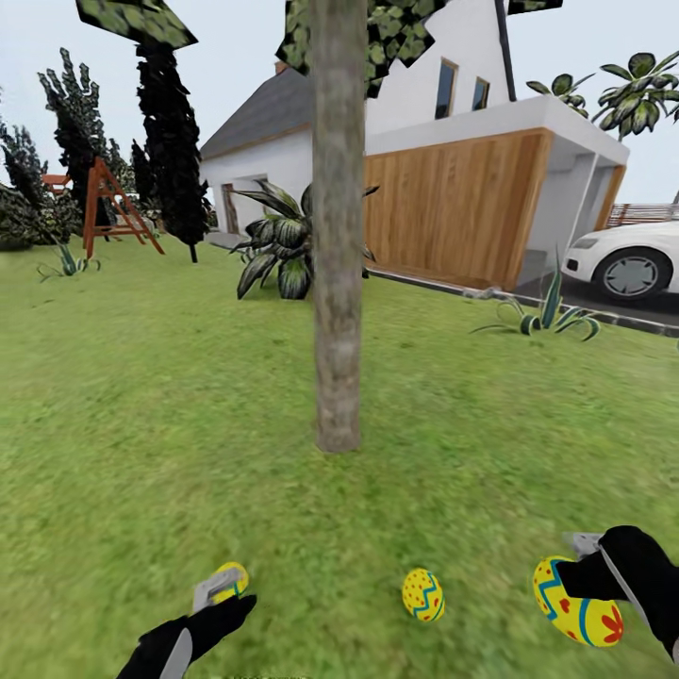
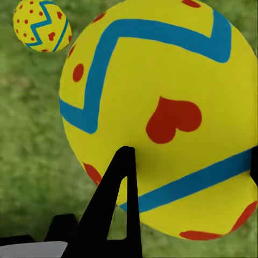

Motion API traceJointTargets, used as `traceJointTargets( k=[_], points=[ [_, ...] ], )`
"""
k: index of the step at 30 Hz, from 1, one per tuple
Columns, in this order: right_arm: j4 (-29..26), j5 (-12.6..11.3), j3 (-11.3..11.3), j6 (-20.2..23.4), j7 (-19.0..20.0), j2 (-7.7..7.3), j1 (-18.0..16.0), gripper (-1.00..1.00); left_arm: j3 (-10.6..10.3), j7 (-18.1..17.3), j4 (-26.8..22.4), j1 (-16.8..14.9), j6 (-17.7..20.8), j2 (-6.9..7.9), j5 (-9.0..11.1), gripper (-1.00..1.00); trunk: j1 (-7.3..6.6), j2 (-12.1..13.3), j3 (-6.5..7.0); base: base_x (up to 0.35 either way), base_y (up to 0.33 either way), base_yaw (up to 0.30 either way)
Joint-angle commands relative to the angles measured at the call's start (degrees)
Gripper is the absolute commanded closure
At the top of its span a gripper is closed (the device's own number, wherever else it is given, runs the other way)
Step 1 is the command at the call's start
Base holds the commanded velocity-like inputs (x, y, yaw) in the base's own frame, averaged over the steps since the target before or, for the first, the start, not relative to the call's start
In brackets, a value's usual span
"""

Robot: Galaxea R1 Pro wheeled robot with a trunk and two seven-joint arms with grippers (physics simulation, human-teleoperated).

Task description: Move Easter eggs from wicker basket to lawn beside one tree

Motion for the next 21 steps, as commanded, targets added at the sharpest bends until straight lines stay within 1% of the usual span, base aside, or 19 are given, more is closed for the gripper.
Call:
traceJointTargets(
  k=[1,3,5,12,21],
  points=[
    [-0.1,0.6,0.0,0.2,0.5,0.07,0.0,1.0,0.3,-0.2,0.0,-0.1,0.5,-0.03,0.4,-1.0,0.0,0.0,-0.06,0.0,0.342,0.29],
    [-0.1,0.6,1.2,0.3,0.5,0.12,0.0,1.0,0.3,-0.2,0.0,-0.1,0.5,0.06,0.4,-1.0,0.0,0.0,-0.06,0.0,0.342,0.291],
    [-0.1,0.6,1.6,0.3,0.5,0.19,0.0,1.0,0.3,-0.2,0.0,-0.1,0.5,0.03,0.4,-1.0,0.0,0.0,-0.06,0.0,0.342,0.292],
    [-0.1,0.6,1.7,0.3,0.5,0.26,0.0,1.0,0.3,-0.2,0.0,-0.1,0.5,0.02,0.4,-1.0,0.0,0.0,-0.06,0.0,0.342,0.292],
    [-0.1,0.6,1.7,0.3,0.4,0.76,0.0,1.0,0.3,-0.2,0.0,-0.1,0.5,0.02,0.4,-1.0,0.0,0.0,-0.06,0.0,0.342,0.292]
  ],
)
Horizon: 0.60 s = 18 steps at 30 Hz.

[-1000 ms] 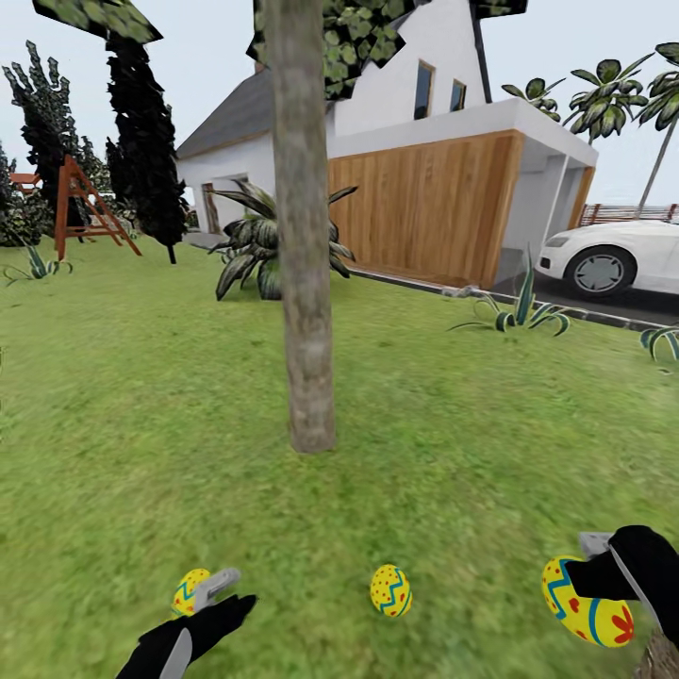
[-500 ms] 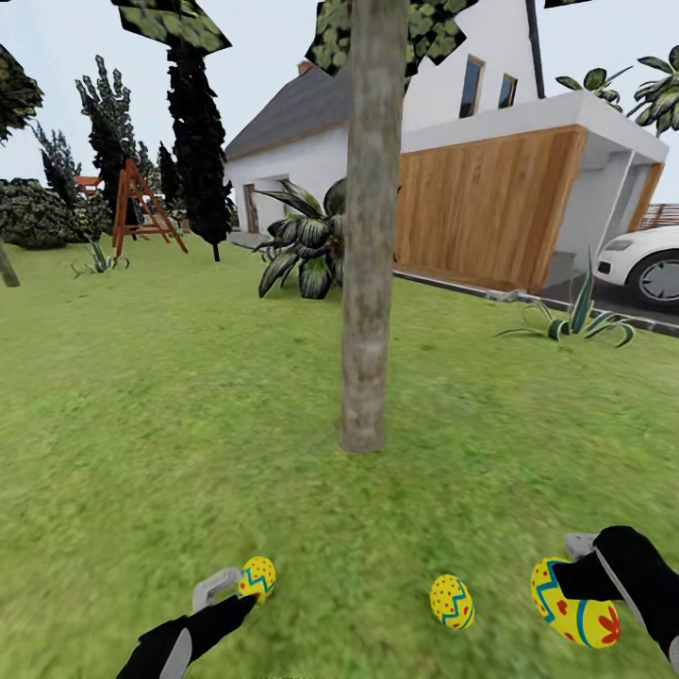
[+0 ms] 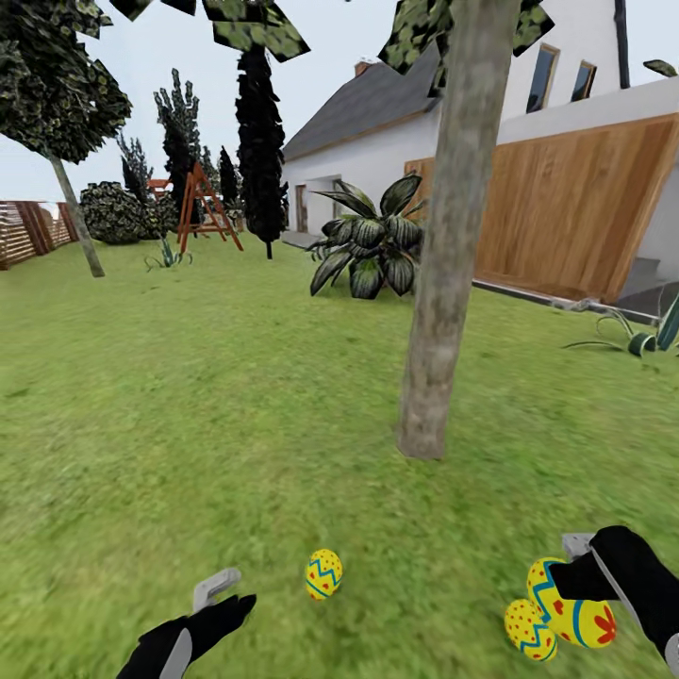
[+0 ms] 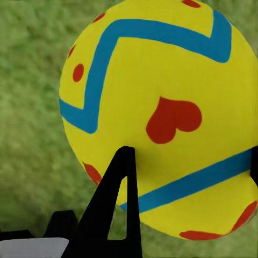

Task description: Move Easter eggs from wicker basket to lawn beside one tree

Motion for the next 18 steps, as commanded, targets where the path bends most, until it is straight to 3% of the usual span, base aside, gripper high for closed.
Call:
traceJointTargets(
  k=[1,13,18],
  points=[
    [-0.1,0.6,-0.2,0.2,0.5,0.09,0.0,1.0,0.3,-0.2,0.0,-0.1,0.5,-0.07,0.4,-1.0,0.0,0.0,-0.06,0.0,0.342,0.292],
    [-0.1,0.6,-0.2,0.2,0.4,0.33,0.0,1.0,0.4,-0.2,0.0,-0.1,0.5,-0.04,0.4,-1.0,0.0,0.0,-0.06,0.0,0.334,0.292],
    [-0.1,0.7,-0.2,0.2,0.4,0.35,0.0,1.0,0.5,-0.3,0.0,-0.1,0.5,0.05,0.6,-1.0,0.0,0.0,-0.06,0.0,0.065,0.292]
  ],
)
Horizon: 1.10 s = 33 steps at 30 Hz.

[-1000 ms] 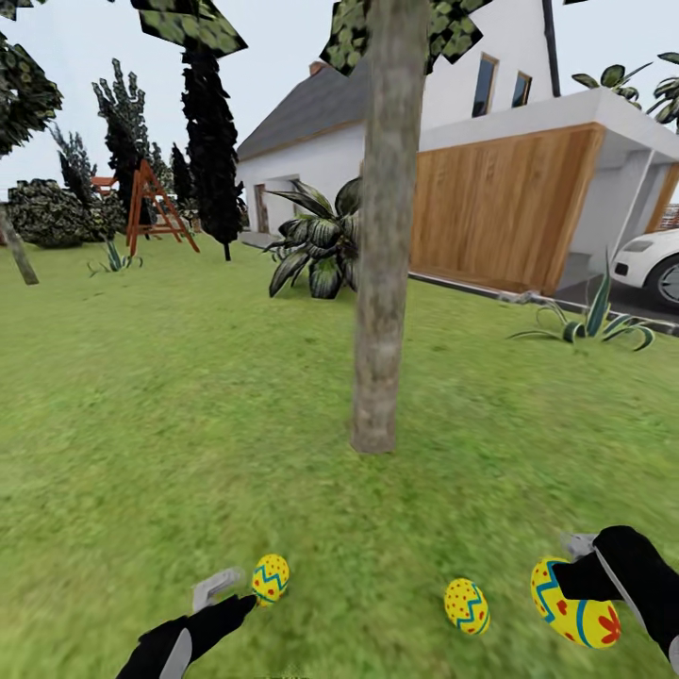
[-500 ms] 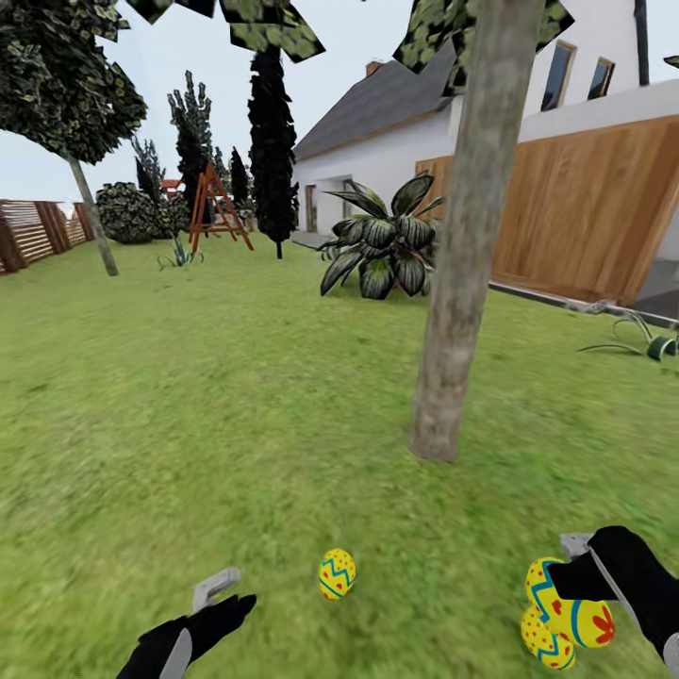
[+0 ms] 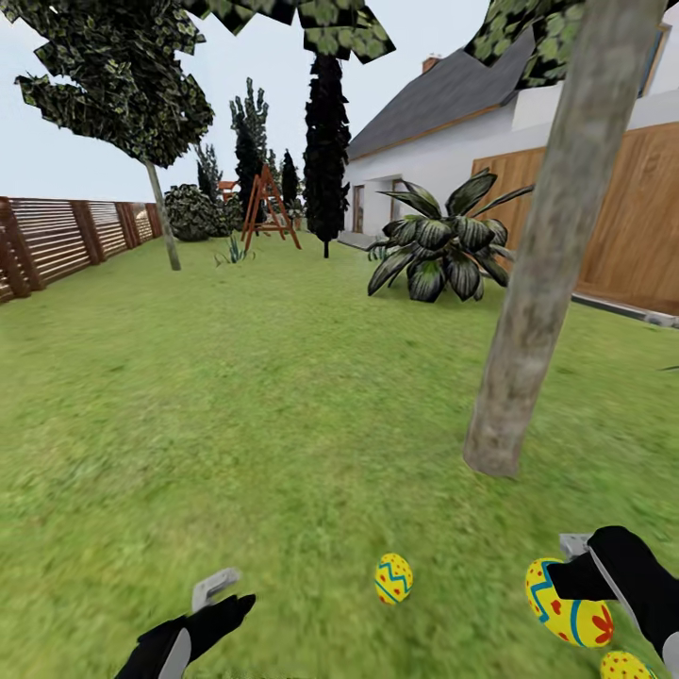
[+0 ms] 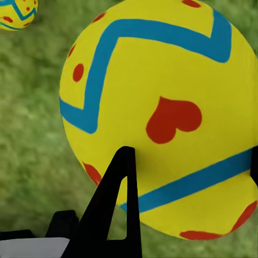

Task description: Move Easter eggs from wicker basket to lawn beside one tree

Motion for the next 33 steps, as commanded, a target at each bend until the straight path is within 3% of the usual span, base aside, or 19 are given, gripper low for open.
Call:
traceJointTargets(
  k=[1,9,15,33],
  points=[
    [-0.1,0.6,-0.1,0.2,0.5,0.0,0.0,1.0,0.4,-0.2,-0.1,-0.1,0.5,-0.06,0.4,-1.0,0.0,0.0,-0.06,0.016,0.019,0.292],
    [-0.1,0.6,-0.1,0.2,0.5,0.0,0.0,1.0,0.7,-0.3,0.0,-0.1,0.5,0.1,0.8,-1.0,0.0,0.0,-0.06,0.222,0.223,0.261],
    [-0.1,0.6,-0.1,0.2,0.5,0.0,0.0,1.0,0.8,-0.3,0.7,-0.1,0.5,0.11,0.8,-1.0,0.0,0.0,-0.06,0.161,0.3,0.019],
    [-0.1,0.5,-0.1,0.2,0.6,0.0,0.0,1.0,0.6,-0.3,0.7,-0.1,0.5,0.15,0.3,-1.0,0.0,0.0,-0.06,0.005,0.335,0.0]
  ],
)
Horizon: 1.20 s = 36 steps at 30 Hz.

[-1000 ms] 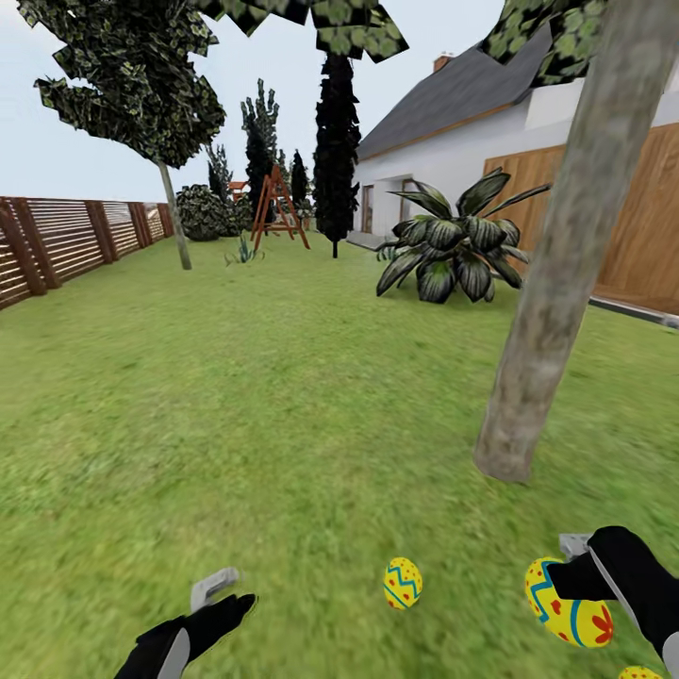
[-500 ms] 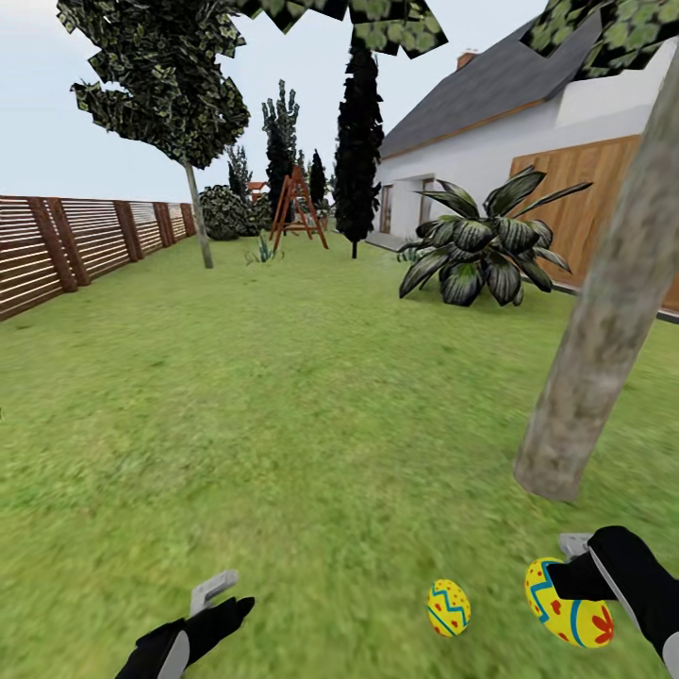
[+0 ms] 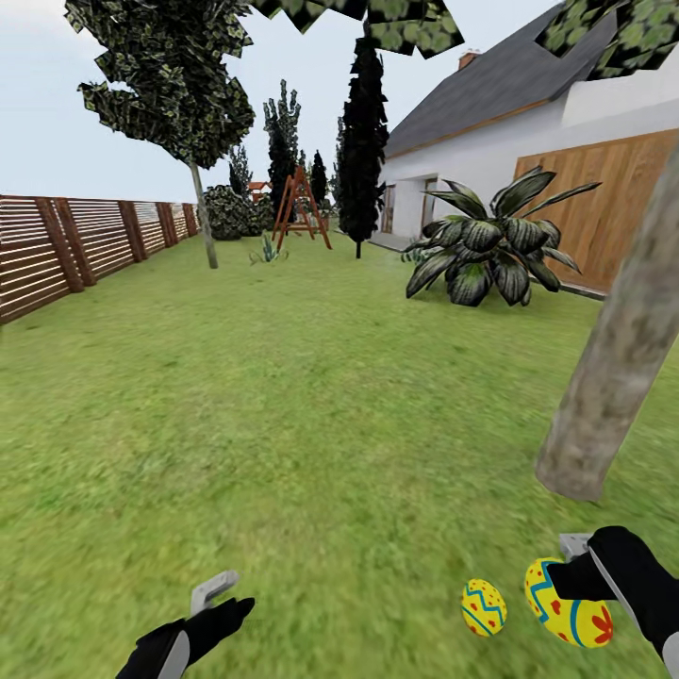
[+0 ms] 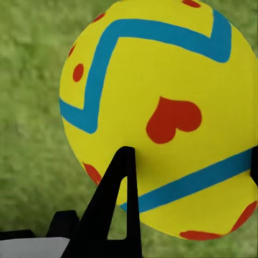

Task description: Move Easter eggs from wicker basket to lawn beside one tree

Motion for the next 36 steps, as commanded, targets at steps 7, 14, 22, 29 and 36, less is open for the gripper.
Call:
traceJointTargets(
  k=[7,14,22,29,36],
  points=[
    [-0.1,0.6,-0.2,0.2,0.5,0.1,0.0,1.0,0.3,-0.2,-0.1,0.0,0.5,-0.06,0.5,-1.0,0.0,0.0,-0.06,0.0,0.337,0.0],
    [-0.1,0.6,-0.2,0.2,0.4,1.12,0.0,1.0,0.5,-0.3,-0.1,0.0,0.5,0.07,0.6,-1.0,0.0,0.0,-0.06,0.0,0.337,0.0],
    [-0.1,0.6,-0.2,0.2,0.4,1.25,0.0,1.0,1.5,-2.4,-1.0,0.0,0.6,5.33,1.4,-1.0,0.0,0.0,-0.06,0.0,0.337,0.0],
    [-0.1,0.7,-0.2,0.2,0.4,1.25,0.0,1.0,1.3,-3.2,-1.5,0.0,1.2,7.55,1.8,-1.0,0.0,0.0,-0.06,0.126,0.264,0.0],
    [-0.1,0.6,-0.2,0.2,0.4,1.25,0.0,1.0,1.3,-3.3,-1.6,0.0,1.3,7.76,1.9,-1.0,0.0,0.0,-0.06,0.312,0.176,0.0]
  ],
)
